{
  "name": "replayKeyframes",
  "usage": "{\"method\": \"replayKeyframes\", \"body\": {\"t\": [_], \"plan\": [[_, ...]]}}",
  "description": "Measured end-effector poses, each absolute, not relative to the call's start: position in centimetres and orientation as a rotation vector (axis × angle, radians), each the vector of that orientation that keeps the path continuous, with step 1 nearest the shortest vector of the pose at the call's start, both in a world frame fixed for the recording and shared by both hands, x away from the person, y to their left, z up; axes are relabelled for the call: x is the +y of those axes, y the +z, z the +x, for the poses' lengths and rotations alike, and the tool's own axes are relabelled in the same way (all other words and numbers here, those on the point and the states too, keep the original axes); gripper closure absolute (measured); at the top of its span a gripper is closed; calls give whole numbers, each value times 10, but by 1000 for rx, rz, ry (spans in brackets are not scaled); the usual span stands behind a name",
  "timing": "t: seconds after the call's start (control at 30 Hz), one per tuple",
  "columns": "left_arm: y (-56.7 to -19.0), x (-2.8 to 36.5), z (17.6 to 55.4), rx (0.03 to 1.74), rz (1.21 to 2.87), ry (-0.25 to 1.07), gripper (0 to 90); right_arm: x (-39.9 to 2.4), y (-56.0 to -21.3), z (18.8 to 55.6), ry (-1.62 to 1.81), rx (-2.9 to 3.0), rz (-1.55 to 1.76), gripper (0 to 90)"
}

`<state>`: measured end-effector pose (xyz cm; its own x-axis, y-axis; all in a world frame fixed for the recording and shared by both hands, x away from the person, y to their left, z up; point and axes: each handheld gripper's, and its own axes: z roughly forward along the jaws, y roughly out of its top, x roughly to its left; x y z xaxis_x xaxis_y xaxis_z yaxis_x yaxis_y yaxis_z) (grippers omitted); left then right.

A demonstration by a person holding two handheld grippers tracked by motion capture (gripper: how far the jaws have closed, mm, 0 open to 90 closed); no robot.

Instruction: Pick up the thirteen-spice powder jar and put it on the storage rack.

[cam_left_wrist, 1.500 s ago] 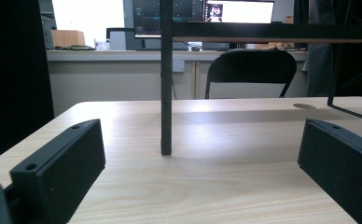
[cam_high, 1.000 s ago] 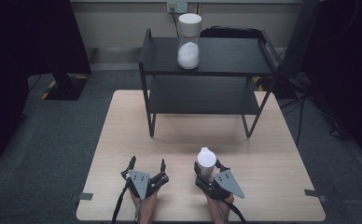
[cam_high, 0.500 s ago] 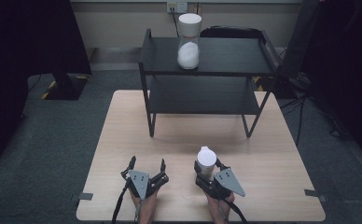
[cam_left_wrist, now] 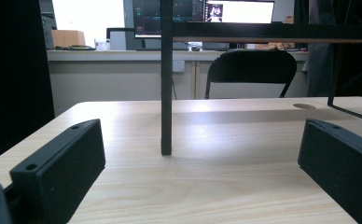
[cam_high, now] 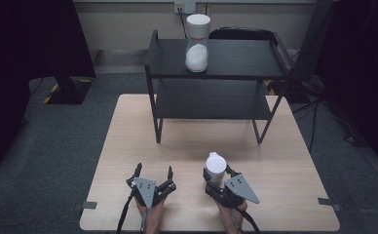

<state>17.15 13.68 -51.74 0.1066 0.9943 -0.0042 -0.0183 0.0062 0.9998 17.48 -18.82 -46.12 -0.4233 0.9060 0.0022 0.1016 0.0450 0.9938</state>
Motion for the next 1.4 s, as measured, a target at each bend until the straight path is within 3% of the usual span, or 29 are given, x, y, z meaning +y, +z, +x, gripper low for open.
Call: {"method": "replayKeyframes", "body": {"t": [0.83,1.4], "plan": [[-517,138,172,1113,1245,1129,1,-212,-421,184,1534,1723,942,301],[-517,138,172,1114,1245,1130,1,-243,-369,207,1616,1780,827,302]]}}
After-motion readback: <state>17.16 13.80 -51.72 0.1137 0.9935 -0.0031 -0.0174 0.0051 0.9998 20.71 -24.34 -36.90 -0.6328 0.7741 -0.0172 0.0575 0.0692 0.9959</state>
